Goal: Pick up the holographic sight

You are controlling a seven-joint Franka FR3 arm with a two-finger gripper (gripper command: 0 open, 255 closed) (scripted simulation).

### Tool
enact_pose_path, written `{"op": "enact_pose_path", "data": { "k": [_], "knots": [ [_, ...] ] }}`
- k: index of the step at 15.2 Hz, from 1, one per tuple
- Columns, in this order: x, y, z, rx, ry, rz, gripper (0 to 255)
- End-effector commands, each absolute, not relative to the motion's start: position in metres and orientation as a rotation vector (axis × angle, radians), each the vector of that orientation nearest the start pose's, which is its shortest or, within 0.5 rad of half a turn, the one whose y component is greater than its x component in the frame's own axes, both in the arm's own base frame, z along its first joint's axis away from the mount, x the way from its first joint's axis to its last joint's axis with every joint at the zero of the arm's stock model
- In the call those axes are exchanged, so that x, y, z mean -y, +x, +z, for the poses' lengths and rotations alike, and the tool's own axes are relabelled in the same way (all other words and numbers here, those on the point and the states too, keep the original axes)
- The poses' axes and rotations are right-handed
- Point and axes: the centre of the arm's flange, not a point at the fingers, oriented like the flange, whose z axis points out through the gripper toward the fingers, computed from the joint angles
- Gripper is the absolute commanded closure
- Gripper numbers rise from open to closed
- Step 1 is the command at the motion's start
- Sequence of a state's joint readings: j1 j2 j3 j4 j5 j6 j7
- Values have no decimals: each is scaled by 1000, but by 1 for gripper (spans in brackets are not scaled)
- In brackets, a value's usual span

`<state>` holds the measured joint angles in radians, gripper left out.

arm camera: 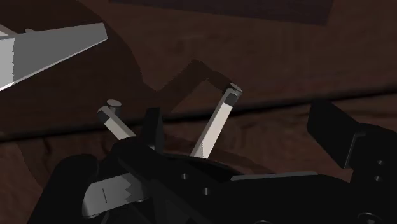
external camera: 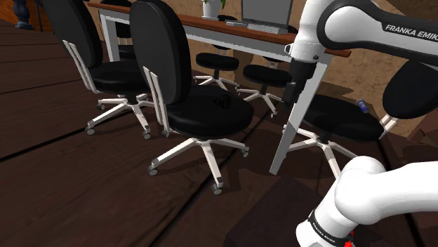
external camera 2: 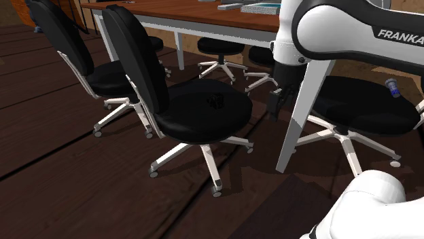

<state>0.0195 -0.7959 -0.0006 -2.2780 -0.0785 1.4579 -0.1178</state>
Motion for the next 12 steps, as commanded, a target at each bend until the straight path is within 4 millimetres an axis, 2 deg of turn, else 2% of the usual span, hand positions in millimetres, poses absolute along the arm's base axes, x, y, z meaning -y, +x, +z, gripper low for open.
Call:
{"op": "enact_pose_path", "data": {
  "k": [1, 12],
  "knots": [
    [4, 293, 620, 207, -3211, 45, 0],
    [23, 431, 586, 121, -3190, 25, 0]
  ]
}}
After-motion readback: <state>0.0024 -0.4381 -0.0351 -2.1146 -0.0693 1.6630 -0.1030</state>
